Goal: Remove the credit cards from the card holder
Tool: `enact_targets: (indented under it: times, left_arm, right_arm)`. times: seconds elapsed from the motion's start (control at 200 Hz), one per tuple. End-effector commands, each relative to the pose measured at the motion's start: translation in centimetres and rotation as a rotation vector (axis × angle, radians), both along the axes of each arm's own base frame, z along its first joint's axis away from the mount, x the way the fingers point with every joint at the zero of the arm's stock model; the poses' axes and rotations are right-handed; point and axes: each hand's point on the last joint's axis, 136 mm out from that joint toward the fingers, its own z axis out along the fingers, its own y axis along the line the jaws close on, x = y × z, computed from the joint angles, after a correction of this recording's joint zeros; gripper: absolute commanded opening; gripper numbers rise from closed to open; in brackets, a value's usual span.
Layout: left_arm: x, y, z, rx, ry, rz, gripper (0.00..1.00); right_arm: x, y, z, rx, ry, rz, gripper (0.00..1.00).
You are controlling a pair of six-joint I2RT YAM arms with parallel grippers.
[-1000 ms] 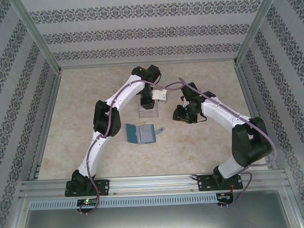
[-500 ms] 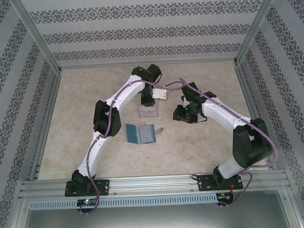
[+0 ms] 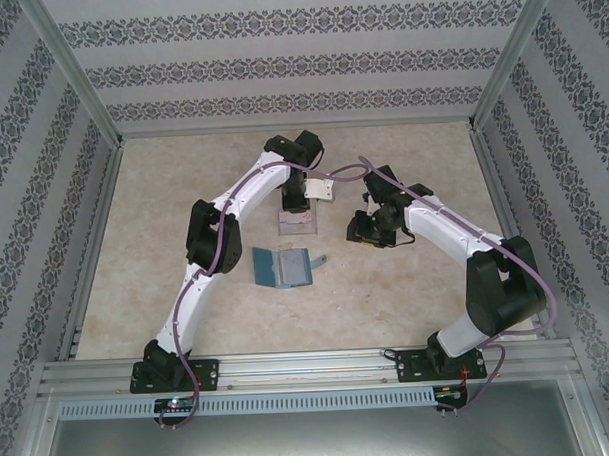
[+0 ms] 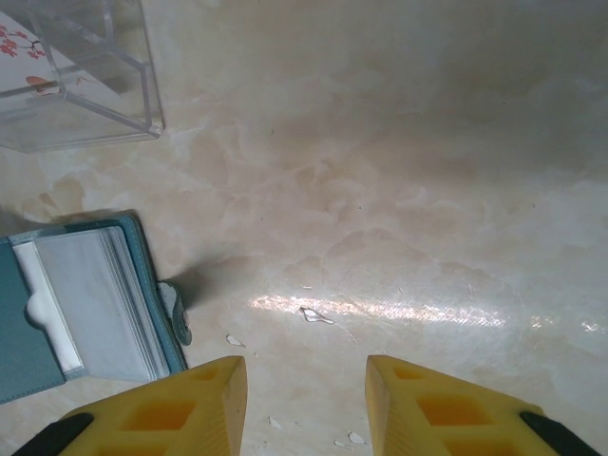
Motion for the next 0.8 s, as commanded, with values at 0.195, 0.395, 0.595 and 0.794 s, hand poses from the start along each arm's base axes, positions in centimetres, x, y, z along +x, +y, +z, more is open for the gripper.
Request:
enact_targets:
  times: [0.195,0.395,0.595,0.794]
  left_arm:
    - [-0.1,0.4,1.2,-0.005,-0.016,0.024,0.17]
    - [0.3,0.3,3.1,-0.029,-0.063,0.033,0.21]
    - [1.0,0.0,5.3,-0.061,-0.123,0.065,0.22]
    - [1.5,0.1,7.5,-0.106,-0.174,0.164,0.2]
  right_arm:
    - [0.1,-0.2,0.5,0.006,-0.015,-0.013,0.38]
    - [0.2,-0.1,0.8,0.01,-0.022,-0.013,0.38]
    - [0.3,0.3,1.2,0.012,-0.031,-0.001,0.38]
    - [0.4,1.2,1.4,0.019,-0.033,0.02,0.38]
